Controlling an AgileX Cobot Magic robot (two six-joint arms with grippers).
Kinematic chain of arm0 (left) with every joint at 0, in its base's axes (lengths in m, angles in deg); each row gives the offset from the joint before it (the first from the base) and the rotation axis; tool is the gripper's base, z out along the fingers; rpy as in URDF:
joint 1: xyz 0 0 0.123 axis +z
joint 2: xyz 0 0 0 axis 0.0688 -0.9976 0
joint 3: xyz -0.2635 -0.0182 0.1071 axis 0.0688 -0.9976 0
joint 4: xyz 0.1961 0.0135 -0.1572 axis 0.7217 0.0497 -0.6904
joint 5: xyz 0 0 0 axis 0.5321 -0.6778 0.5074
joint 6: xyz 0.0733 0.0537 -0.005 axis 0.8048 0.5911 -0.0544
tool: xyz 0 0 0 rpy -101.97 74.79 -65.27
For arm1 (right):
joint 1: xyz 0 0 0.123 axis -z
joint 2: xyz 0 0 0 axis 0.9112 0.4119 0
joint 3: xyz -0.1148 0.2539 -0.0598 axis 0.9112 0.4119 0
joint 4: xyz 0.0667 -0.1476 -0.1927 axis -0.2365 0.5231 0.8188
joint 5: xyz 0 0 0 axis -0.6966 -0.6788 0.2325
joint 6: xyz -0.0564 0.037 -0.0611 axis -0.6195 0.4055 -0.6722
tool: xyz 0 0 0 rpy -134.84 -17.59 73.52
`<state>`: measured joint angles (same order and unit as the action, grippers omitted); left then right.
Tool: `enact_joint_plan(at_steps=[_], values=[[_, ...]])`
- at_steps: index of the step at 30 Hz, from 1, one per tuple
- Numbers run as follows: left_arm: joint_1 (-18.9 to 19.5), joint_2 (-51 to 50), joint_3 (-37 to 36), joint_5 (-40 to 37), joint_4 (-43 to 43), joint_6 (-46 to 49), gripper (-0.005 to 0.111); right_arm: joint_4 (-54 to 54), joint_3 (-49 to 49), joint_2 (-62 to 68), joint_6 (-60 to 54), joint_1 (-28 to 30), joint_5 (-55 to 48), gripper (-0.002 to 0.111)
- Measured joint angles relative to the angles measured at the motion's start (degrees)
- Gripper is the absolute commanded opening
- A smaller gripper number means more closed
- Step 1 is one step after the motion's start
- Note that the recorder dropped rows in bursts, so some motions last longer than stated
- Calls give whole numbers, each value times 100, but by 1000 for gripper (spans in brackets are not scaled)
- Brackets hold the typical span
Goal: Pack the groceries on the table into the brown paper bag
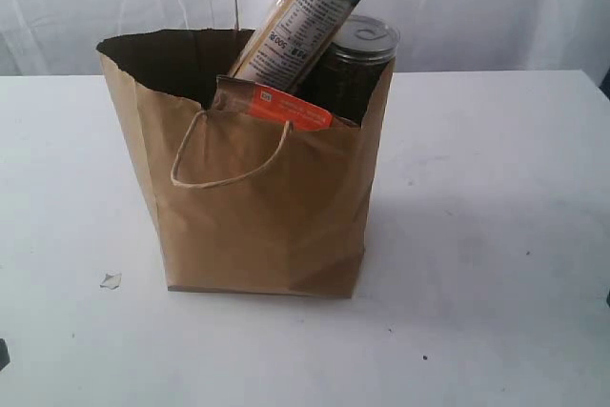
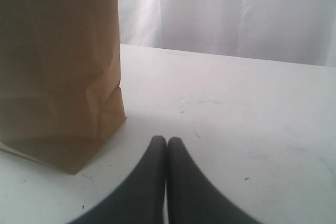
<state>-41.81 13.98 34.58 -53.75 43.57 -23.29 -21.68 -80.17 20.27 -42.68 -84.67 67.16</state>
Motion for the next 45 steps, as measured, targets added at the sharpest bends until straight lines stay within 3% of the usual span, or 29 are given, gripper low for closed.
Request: enact_joint_plan(at_steps=[24,45], values=[[0,0,0,0,0,0,0,0,0,0,-702,0,-129,0],[0,0,0,0,0,0,0,0,0,0,-261,0,-610,0]])
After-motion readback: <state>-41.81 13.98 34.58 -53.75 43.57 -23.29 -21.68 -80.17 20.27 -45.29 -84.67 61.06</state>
